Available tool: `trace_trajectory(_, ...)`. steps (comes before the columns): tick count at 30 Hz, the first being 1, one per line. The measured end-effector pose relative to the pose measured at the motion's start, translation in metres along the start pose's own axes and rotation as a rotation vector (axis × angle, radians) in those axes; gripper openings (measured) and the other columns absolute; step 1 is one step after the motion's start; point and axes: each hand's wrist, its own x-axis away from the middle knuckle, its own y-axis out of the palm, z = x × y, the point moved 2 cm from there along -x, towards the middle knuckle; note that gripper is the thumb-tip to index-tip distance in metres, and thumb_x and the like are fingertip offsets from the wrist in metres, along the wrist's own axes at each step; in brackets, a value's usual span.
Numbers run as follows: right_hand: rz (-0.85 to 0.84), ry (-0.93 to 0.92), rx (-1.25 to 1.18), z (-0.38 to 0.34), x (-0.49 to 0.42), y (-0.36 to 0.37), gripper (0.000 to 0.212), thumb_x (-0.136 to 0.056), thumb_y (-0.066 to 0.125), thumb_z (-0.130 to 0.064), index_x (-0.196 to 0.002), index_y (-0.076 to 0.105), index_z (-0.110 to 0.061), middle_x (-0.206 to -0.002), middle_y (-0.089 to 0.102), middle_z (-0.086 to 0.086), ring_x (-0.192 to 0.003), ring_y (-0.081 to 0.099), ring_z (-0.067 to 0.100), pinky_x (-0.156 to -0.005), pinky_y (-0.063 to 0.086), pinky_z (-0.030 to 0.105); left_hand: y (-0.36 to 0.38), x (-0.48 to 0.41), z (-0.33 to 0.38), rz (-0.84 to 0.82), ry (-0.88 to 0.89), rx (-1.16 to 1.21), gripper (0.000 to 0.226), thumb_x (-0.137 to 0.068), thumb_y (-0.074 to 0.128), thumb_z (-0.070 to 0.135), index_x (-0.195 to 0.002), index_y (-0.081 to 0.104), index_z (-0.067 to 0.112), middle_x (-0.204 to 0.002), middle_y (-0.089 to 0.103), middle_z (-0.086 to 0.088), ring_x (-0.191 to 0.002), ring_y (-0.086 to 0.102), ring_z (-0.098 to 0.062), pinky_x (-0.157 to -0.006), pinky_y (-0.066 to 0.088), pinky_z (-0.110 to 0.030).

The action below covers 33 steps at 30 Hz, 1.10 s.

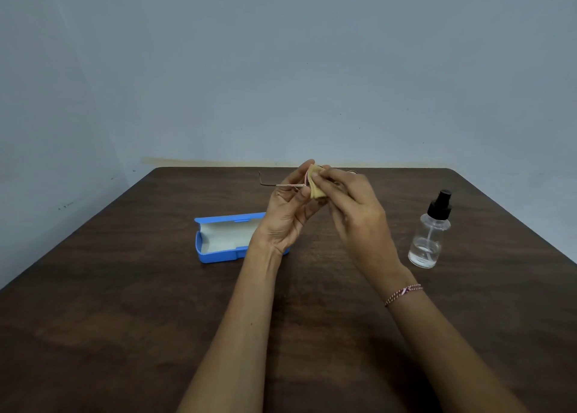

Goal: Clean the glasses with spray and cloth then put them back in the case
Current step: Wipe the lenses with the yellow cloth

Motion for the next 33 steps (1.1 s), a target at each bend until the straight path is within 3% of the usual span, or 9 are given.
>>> trace_trajectory(3,-0.032,-0.069,-0.020,-0.002,0.001,0.003,0.035,-0.083,0.062,0.009,-0.117,0.063,0.001,-0.115,0.061,0.015,-0.110,0.054,0.024,-0.098,0.045,0.030,-0.003,0.000,0.005,-0.002,0.047,0.072,0.050,-0.052,0.091,0.028,-0.099,0.074,0.024,-0.105,0.071,-0.003,-0.101,0.066,-0.016,-0.076,0.057,-0.026)
trace_trajectory(10,0.024,0.027,0.118,0.011,-0.001,-0.011,0.027,-0.084,0.055,0.003,-0.107,0.068,0.000,-0.105,0.062,0.014,-0.102,0.050,0.019,-0.092,0.043,0.022,-0.001,-0.001,0.010,0.017,0.089,0.090,0.052,-0.046,0.093,0.031,-0.095,0.075,0.027,-0.105,0.071,-0.002,-0.100,0.067,-0.016,-0.079,0.057,-0.027)
trace_trajectory(16,0.000,-0.004,0.127,0.003,0.001,-0.004,0.031,-0.083,0.056,0.004,-0.112,0.066,0.000,-0.109,0.061,0.015,-0.105,0.049,0.019,-0.095,0.043,0.024,-0.001,0.000,0.010,0.003,0.087,0.076,0.049,-0.051,0.091,0.030,-0.097,0.074,0.026,-0.105,0.070,-0.001,-0.101,0.066,-0.014,-0.072,0.058,-0.022)
trace_trajectory(19,0.001,0.013,0.125,0.006,0.000,-0.006,0.030,-0.083,0.055,0.001,-0.111,0.067,0.000,-0.108,0.061,0.015,-0.104,0.049,0.019,-0.093,0.044,0.024,-0.003,0.000,0.012,0.022,0.087,0.106,0.054,-0.045,0.093,0.031,-0.095,0.075,0.026,-0.105,0.070,-0.002,-0.100,0.067,-0.016,-0.079,0.058,-0.028)
trace_trajectory(23,0.036,0.076,0.133,0.018,0.001,-0.012,0.029,-0.082,0.060,0.006,-0.109,0.067,0.000,-0.107,0.061,0.014,-0.102,0.050,0.019,-0.091,0.043,0.023,-0.004,-0.001,0.012,0.035,0.093,0.157,0.056,-0.041,0.094,0.028,-0.094,0.075,0.022,-0.103,0.072,-0.005,-0.097,0.068,-0.018,-0.072,0.058,-0.028)
trace_trajectory(33,0.009,0.010,0.152,0.016,0.001,-0.011,0.030,-0.085,0.055,-0.001,-0.112,0.066,-0.002,-0.110,0.062,0.014,-0.104,0.049,0.018,-0.094,0.040,0.020,-0.002,0.000,0.013,0.035,0.074,0.167,0.056,-0.042,0.094,0.028,-0.095,0.075,0.022,-0.105,0.071,-0.007,-0.098,0.068,-0.019,-0.069,0.058,-0.027)
